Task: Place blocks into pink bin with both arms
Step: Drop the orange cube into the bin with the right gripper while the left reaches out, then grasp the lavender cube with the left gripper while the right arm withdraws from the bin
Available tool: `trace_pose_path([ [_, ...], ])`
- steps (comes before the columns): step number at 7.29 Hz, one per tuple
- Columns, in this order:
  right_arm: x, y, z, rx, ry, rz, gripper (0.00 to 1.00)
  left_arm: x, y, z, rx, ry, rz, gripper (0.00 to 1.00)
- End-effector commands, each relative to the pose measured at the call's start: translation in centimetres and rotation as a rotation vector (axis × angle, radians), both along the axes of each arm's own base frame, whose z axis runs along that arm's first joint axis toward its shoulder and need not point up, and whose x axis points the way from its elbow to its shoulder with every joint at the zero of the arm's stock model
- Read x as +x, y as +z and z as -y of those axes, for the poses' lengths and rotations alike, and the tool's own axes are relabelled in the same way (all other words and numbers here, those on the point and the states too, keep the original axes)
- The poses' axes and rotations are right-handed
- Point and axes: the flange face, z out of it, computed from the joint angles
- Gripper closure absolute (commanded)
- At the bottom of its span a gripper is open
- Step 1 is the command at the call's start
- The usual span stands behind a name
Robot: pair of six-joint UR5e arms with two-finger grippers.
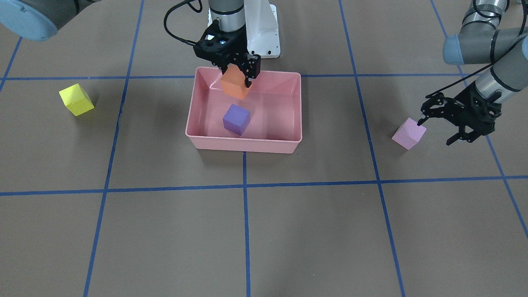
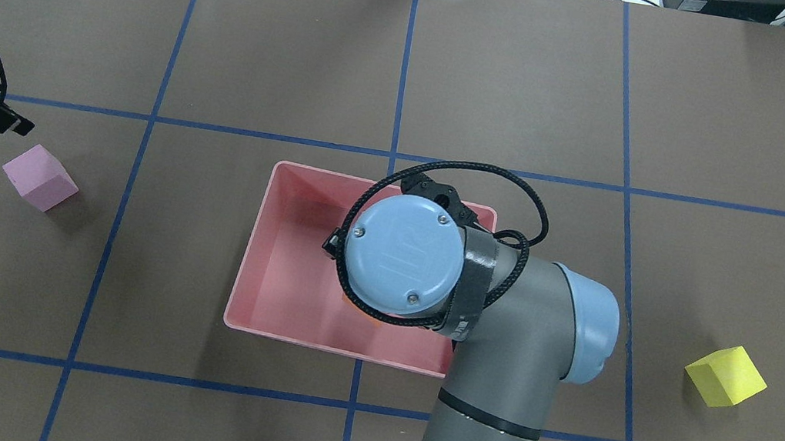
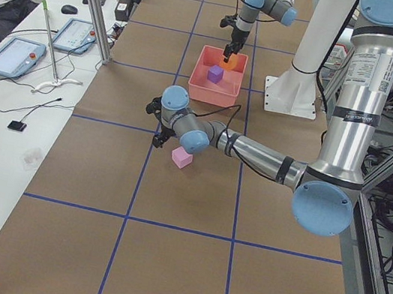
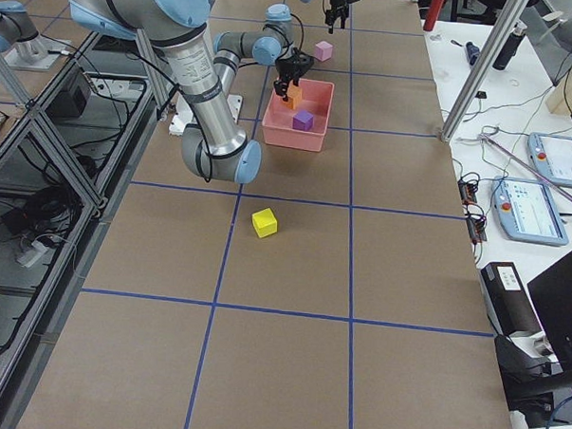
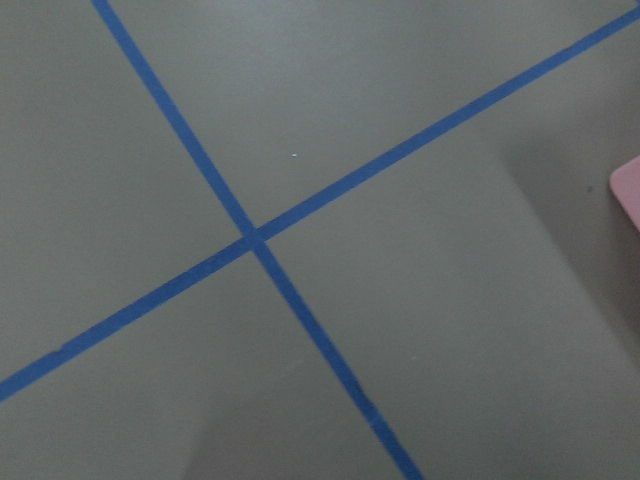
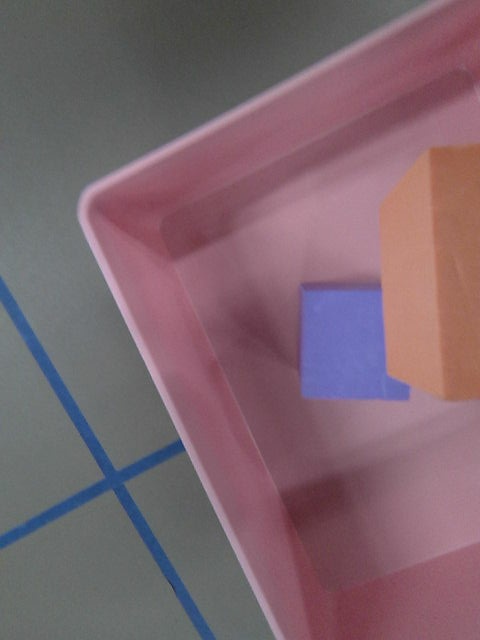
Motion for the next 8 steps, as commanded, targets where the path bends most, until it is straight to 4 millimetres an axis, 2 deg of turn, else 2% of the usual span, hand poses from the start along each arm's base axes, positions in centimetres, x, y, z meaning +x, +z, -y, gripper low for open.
trace_pose_path([
  [1,2.5,0.9,0.2,0.033,-0.019,-0.06,0.0,-0.3,0.9,-0.1,-0.019,-0.016,0.001,0.0],
  [2,6.4,3.0,1.4,0.1,-0.06,-0.078,0.0,-0.3,0.3,-0.1,-0.053,-0.05,-0.013,0.0],
  [3,10.3,4.5,3.7,0.135,-0.101,-0.086,0.0,-0.3,0.0,0.3,-0.039,-0.11,0.0,0.0],
  [4,14.7,5.2,7.2,0.14,-0.141,-0.071,0.0,-0.3,0.5,0.1,-0.013,-0.137,0.014,0.0],
  [5,18.4,6.1,8.8,0.16,-0.188,-0.053,0.0,-0.2,0.6,-0.2,-0.011,-0.134,0.012,0.0],
  [6,21.2,7.8,8.7,0.192,-0.242,-0.059,0.0,1.0,0.8,-0.9,-0.037,-0.125,0.008,0.0],
  [7,23.2,9.5,8.9,0.218,-0.27,-0.078,0.0,3.0,0.9,-1.9,-0.028,-0.133,0.001,0.0],
  [8,24.6,10.9,8.9,0.257,-0.31,-0.103,0.0,4.5,2.1,-3.6,0.004,-0.122,0.019,0.0],
])
